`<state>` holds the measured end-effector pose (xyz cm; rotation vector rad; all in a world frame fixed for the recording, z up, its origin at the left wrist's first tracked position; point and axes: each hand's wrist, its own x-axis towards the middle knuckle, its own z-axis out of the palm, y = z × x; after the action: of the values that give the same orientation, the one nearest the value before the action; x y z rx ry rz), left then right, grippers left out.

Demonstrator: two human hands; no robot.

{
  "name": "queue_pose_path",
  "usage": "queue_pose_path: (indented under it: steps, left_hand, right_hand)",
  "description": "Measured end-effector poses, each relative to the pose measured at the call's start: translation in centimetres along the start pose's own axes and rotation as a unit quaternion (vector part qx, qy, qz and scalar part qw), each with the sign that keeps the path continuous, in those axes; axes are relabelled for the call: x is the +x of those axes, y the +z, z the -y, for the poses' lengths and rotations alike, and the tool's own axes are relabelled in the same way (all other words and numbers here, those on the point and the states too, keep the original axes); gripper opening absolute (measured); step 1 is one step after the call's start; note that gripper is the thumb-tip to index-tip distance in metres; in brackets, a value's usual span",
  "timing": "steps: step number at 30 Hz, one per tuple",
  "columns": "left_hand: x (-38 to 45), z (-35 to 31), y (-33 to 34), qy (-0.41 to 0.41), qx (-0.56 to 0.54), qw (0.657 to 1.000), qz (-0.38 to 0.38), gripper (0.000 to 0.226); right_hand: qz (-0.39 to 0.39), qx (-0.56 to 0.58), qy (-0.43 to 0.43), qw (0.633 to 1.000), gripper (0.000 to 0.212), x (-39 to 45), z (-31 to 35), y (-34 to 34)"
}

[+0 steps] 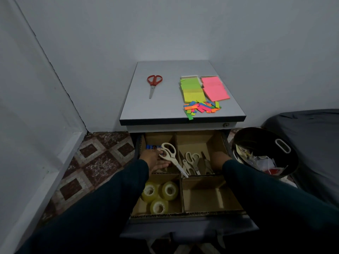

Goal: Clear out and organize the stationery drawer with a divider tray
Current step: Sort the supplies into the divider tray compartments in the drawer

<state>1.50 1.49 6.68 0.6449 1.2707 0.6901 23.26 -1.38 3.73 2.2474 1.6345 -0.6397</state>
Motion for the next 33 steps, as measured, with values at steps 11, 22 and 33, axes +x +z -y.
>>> queue_pose_path:
  steps: [11,22,33]
  left_hand:
    - [0.0,0.0,0.0,0.01,-0.007,1.0,0.016,0.023]
    - [0.0,0.1,0.2,0.013,-0.003,1.0,0.018,0.022]
    - [0.2,0.1,0.2,0.013,0.002,1.0,0.026,0.019]
  right_hand:
    - [-0.003,0.058,0.004,0.998,0.039,1.1,0.1,1.6]
    - [-0.012,0.101,0.002,0.995,0.034,1.9,-0.3,1.4]
    - [-0.034,0.138,-0.02,0.99,0.037,1.8,-0.4,1.8]
